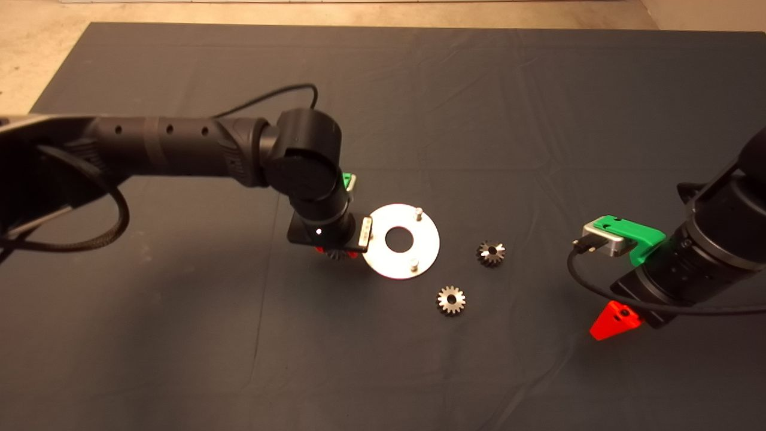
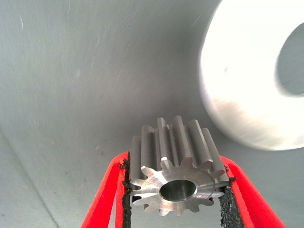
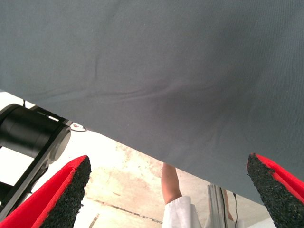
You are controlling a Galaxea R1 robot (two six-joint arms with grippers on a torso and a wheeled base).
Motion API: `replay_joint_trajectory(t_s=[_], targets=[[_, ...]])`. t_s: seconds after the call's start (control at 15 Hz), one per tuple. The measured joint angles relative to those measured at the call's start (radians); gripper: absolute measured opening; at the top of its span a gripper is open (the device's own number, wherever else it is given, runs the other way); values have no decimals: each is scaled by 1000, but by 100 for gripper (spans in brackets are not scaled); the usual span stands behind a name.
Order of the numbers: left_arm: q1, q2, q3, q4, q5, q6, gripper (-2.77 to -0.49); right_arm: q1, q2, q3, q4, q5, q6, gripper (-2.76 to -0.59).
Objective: Install three planetary gears onto the carrier pins
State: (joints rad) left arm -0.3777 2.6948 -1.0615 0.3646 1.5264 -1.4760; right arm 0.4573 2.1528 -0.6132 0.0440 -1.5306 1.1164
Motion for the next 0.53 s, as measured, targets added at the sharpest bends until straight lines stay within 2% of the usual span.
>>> replay_joint_trajectory(t_s=[0.13, 0.33, 0.4, 0.53], targets=[[3, 29, -35, -22, -2, 20, -235, 0, 0, 8, 0, 0, 1, -91], [2, 36, -78, -69, -7, 49, -235, 0, -1, 11, 0, 0, 4, -91], [1, 37, -83, -72, 0, 50, -235, 0, 0, 14, 0, 0, 7, -91], [-9, 44, -95, -82, 0, 60, -235, 0, 0, 15, 0, 0, 7, -91]])
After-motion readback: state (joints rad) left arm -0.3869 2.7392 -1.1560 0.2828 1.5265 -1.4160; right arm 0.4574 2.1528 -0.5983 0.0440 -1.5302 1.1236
